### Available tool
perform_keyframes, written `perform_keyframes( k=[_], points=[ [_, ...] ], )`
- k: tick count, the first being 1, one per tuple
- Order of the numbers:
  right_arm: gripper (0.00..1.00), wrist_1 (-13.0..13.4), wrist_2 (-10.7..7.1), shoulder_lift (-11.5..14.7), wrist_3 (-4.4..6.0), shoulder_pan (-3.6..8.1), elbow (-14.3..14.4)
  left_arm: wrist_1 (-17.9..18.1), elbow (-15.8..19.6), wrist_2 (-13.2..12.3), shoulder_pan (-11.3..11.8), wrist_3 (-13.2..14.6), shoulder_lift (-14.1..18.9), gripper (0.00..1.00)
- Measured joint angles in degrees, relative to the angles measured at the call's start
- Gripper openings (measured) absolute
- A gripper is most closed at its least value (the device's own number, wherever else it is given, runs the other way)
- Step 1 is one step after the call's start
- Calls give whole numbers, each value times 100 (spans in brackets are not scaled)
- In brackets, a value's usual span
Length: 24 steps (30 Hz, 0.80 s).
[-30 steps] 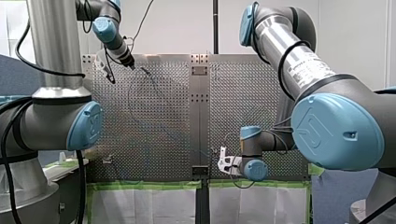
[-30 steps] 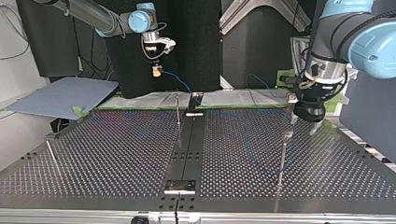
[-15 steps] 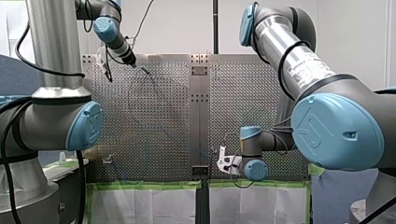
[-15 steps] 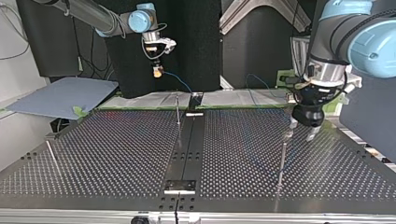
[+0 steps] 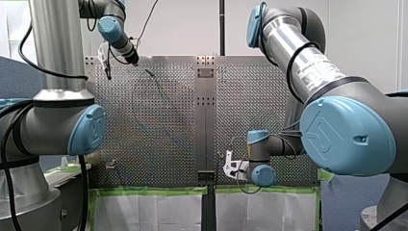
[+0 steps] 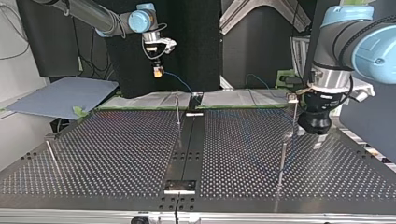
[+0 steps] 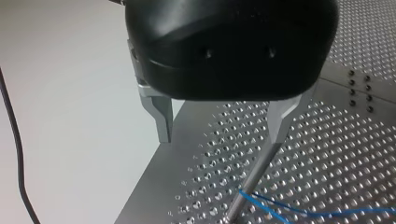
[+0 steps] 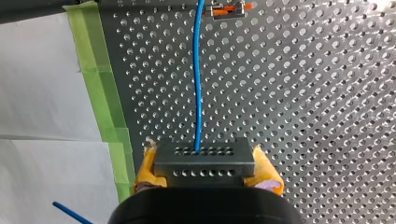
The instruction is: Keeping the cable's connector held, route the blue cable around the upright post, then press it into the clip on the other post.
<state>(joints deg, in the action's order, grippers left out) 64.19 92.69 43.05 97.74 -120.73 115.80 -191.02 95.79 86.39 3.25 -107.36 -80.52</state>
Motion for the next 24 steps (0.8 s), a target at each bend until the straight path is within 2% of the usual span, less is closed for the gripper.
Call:
perform_keyframes(
  k=[15,19,24],
  points=[
    [0,50,-56,0,16,-16,0,-169,-9,471,-15,819,-2,100],
    [0,50,-58,0,17,-20,0,-171,-9,505,-29,1031,0,100],
    [0,45,-58,0,18,-30,0,-166,-9,465,-49,1117,-1,100]
  ],
)
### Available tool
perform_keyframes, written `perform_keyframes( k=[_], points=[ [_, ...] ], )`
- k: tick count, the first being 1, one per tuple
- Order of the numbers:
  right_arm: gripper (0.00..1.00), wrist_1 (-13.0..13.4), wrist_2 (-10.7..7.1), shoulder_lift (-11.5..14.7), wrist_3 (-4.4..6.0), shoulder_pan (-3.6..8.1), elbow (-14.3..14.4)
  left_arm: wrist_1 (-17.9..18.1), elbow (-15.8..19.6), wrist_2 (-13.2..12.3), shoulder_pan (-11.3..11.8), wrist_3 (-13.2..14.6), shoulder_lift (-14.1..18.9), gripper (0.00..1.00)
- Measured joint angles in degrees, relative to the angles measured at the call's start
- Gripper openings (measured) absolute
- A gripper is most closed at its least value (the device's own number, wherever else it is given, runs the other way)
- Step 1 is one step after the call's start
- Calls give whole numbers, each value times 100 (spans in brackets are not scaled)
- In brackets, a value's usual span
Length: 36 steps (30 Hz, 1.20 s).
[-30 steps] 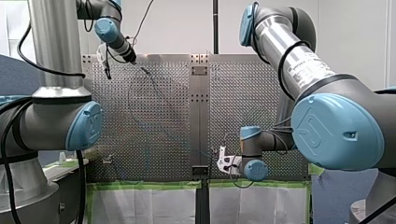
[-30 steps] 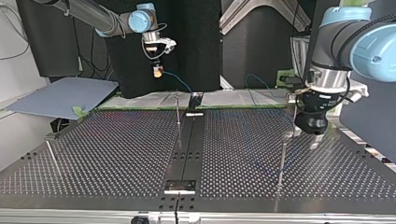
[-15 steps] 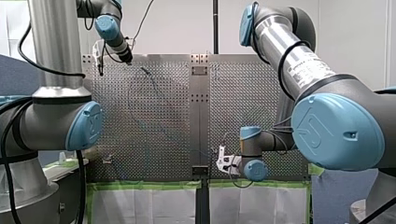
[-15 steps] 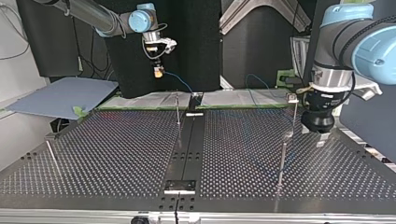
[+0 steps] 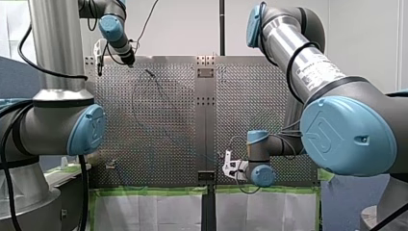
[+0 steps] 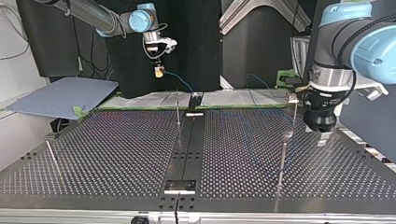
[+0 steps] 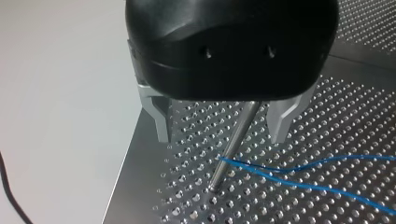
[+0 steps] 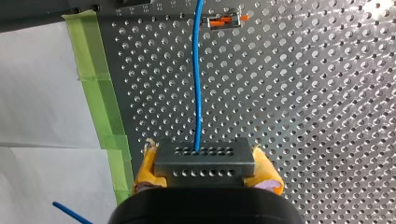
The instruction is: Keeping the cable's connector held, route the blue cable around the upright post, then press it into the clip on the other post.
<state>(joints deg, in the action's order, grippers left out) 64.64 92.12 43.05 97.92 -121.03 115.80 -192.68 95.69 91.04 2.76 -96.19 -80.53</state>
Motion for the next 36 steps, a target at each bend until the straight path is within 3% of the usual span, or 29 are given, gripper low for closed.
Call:
perform_keyframes(
  k=[15,26,33,36],
  points=[
    [0,-18,0,1,12,-4,0,15,2,-107,-39,12,3,100],
    [0,-19,0,1,67,-9,0,161,0,-706,-226,58,-13,100],
    [0,4,-7,2,72,-37,0,267,-179,-1054,-450,-150,-28,100],
    [0,17,-8,1,73,-49,0,307,-246,-1090,-551,-180,-51,100]
  ],
)
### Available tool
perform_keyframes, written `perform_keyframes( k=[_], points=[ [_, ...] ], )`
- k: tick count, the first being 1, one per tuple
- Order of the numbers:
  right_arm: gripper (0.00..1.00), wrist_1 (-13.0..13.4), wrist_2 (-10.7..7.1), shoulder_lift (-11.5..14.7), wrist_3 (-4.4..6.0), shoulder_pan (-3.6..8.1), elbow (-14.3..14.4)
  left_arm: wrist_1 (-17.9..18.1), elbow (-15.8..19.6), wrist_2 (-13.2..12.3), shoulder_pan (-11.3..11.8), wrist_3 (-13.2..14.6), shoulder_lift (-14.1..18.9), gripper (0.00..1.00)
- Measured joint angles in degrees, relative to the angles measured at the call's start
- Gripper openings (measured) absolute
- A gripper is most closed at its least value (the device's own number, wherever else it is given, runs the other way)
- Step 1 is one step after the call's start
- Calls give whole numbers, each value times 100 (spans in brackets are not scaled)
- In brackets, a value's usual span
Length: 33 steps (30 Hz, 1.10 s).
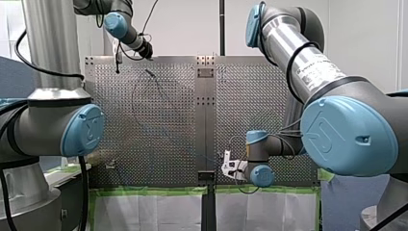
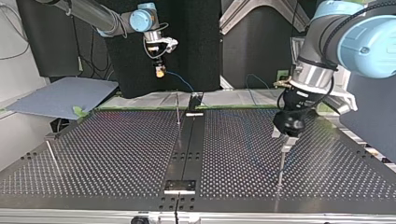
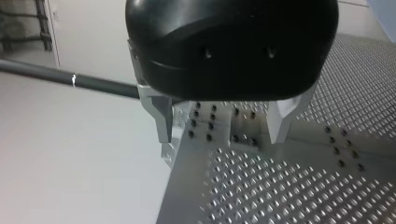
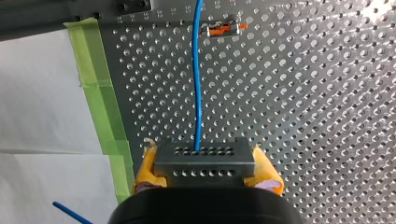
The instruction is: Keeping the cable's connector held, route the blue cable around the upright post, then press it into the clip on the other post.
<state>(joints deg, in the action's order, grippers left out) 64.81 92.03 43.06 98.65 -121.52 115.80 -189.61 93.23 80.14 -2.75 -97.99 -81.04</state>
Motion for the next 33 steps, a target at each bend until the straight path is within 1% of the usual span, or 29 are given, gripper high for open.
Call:
perform_keyframes(
  k=[5,9,12,17,25,29,33],
  points=[
    [0,13,-1,4,5,-6,0,120,-63,114,-199,10,-147,100],
    [0,25,-14,1,5,-22,0,174,-206,278,-384,145,-326,100],
    [0,26,-23,-1,4,-31,0,282,-338,420,-530,266,-471,100],
    [0,15,-27,-1,6,-41,0,554,-428,710,-820,467,-762,100],
    [0,15,-27,0,4,-43,0,955,-439,1140,-1252,611,-1193,100],
    [0,9,-27,-1,3,-43,0,1014,-440,1347,-1459,663,-1357,100],
    [0,7,-27,-2,6,-43,0,1076,-440,1571,-1682,833,-1553,100]
  ],
)
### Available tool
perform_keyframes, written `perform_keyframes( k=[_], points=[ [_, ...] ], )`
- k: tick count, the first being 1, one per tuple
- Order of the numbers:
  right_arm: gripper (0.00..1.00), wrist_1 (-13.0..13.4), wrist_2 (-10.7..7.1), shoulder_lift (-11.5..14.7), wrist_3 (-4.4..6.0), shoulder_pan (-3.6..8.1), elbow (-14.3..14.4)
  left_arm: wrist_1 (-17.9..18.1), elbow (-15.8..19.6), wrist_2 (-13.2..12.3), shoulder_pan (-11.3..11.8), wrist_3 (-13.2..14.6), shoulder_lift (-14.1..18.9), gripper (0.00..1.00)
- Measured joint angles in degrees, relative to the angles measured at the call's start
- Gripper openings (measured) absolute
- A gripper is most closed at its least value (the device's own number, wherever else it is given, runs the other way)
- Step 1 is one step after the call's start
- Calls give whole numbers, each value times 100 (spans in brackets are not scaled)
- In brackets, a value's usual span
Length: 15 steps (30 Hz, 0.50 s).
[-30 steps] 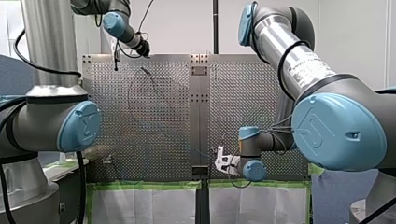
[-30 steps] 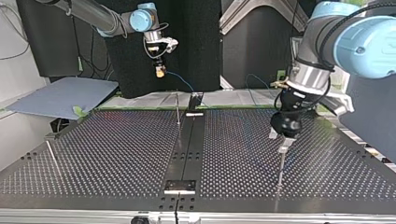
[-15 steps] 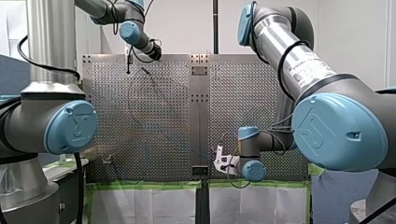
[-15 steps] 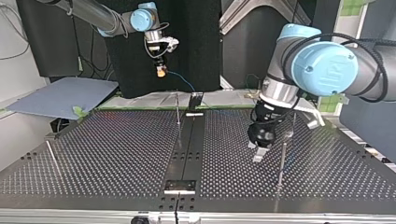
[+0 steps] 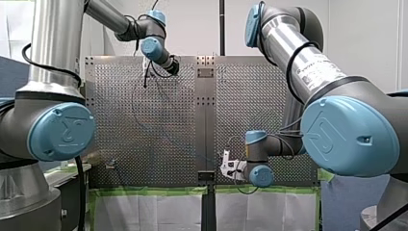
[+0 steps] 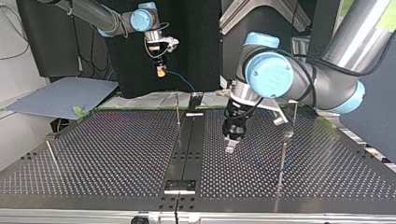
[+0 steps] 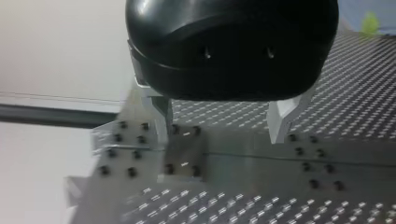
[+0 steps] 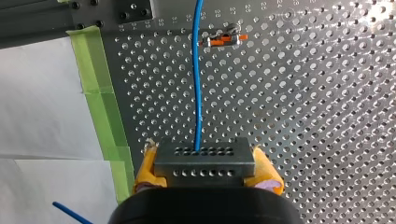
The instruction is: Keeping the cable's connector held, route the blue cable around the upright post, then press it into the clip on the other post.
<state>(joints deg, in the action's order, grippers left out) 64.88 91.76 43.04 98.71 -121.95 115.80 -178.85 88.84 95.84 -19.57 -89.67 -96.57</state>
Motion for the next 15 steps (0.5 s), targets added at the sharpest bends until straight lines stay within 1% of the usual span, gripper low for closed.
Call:
perform_keyframes(
  k=[3,5,9,15],
  points=[
    [0,0,0,0,1,0,0,115,0,166,-157,157,-161,100],
    [0,2,0,0,1,0,0,205,0,284,-207,272,-277,100],
    [0,7,0,0,1,0,0,284,0,503,-199,490,-408,100],
    [0,1,-1,0,0,0,0,299,0,865,-176,852,-442,100]
  ],
)
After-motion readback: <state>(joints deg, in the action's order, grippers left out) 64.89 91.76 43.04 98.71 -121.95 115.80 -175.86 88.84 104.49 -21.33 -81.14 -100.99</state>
